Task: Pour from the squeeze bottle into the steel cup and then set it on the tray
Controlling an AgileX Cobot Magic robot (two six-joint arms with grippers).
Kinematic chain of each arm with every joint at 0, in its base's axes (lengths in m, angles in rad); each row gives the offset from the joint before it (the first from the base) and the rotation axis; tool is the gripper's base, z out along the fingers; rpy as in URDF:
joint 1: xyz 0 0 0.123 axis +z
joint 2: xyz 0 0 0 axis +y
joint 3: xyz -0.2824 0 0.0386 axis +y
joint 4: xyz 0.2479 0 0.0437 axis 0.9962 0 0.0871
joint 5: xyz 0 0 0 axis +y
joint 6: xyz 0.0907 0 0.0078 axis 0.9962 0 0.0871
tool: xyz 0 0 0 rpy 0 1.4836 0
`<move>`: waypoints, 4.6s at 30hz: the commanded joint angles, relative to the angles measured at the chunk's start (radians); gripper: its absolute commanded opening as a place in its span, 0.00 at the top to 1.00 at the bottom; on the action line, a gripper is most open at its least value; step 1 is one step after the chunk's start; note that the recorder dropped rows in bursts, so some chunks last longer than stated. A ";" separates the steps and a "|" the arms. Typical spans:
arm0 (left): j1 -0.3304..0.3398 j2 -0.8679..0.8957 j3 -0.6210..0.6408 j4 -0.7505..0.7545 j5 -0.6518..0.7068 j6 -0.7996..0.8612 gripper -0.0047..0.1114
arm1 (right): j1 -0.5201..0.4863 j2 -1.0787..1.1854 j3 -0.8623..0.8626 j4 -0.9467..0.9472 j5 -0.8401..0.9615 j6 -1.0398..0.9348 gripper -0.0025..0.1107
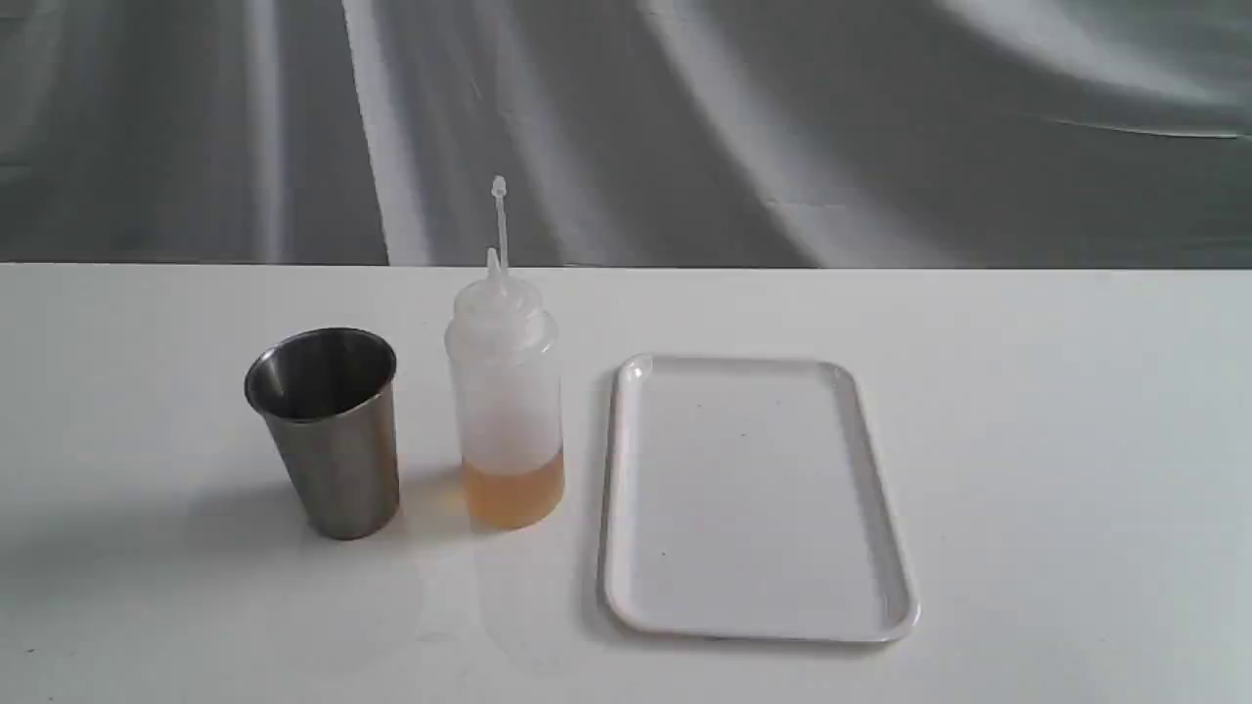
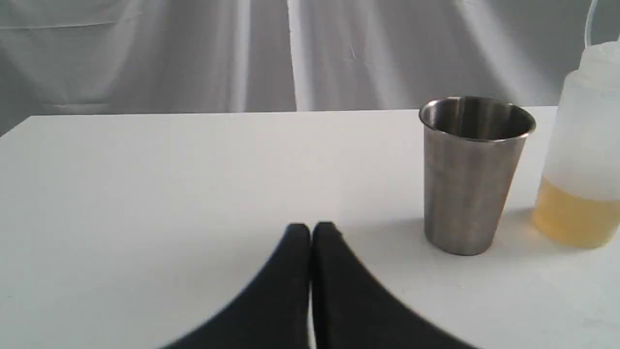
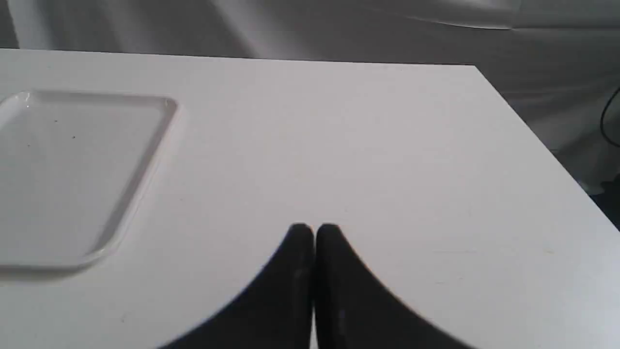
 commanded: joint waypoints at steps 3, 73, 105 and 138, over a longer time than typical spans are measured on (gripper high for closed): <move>-0.008 -0.003 0.004 -0.001 -0.008 -0.003 0.96 | -0.007 -0.007 0.003 0.000 -0.008 -0.002 0.98; -0.008 -0.003 0.004 -0.001 -0.008 -0.005 0.96 | 0.080 0.406 -0.575 -0.121 -0.747 0.475 0.98; -0.008 -0.003 0.004 -0.001 -0.008 -0.002 0.96 | 0.536 0.996 -0.825 -0.283 -0.591 0.410 0.98; -0.008 -0.003 0.004 -0.001 -0.008 -0.005 0.96 | 0.695 1.459 -0.668 -0.304 -0.945 0.384 0.98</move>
